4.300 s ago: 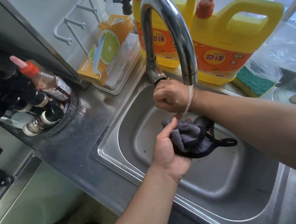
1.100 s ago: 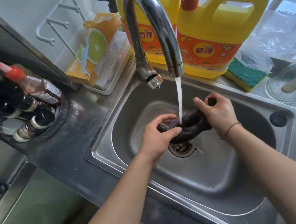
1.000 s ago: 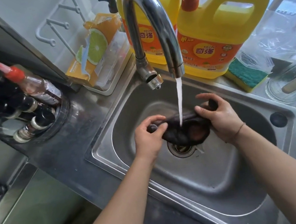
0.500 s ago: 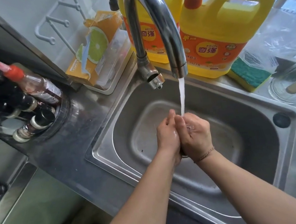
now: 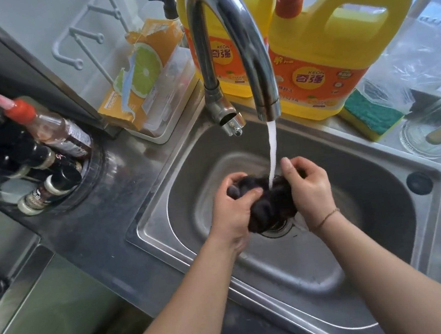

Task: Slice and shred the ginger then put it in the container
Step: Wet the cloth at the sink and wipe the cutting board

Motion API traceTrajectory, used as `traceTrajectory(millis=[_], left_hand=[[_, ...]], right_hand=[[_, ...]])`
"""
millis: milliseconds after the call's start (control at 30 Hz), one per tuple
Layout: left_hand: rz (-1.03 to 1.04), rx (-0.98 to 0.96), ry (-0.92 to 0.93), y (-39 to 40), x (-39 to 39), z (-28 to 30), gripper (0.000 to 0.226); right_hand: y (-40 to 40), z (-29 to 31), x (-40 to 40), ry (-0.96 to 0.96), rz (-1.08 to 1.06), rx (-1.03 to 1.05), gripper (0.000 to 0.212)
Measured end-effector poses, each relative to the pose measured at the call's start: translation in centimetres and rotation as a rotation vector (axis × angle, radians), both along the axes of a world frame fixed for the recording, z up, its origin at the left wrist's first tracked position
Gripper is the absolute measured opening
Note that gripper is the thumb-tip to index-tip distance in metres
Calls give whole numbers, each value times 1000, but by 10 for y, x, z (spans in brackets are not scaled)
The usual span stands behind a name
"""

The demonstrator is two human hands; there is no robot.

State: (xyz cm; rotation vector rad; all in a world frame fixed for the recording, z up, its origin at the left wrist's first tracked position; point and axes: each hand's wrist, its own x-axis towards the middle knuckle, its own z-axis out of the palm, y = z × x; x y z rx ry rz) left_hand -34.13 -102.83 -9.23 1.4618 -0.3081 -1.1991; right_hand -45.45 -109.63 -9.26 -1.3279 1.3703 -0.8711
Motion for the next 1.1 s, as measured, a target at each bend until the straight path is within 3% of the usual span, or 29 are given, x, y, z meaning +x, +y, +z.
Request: traceTrajectory(millis=[100, 167, 233, 433, 567, 633, 733, 833, 933, 1000, 1100], left_hand=[[226, -24, 480, -10, -6, 4, 27], [238, 29, 548, -13, -11, 4, 20], [203, 54, 560, -13, -16, 6, 16], [139, 95, 535, -14, -18, 10, 17], [96, 131, 341, -14, -18, 10, 19], [16, 111, 210, -13, -14, 10, 3], [-20, 124, 236, -6, -2, 9, 13], [-11, 139, 253, 3, 9, 1, 18], [38, 132, 369, 5, 8, 2, 31], [68, 129, 406, 3, 7, 1, 39], [103, 133, 353, 2, 8, -5, 15]], right_hand=[[21, 7, 9, -48, 168, -299, 25], [29, -1, 10, 121, 316, -536, 26], [32, -5, 9, 301, 347, -599, 25], [22, 1, 18, 354, 331, -531, 40], [3, -1, 26, 125, 132, 129, 57], [-5, -9, 22, 91, 37, 325, 58], [-12, -7, 8, 251, -61, 261, 52], [-10, 2, -1, 306, -44, 113, 29], [13, 13, 8, 143, 180, 16, 18], [29, 17, 11, -10, 405, 84, 34], [11, 29, 3, -21, 403, 38, 32]])
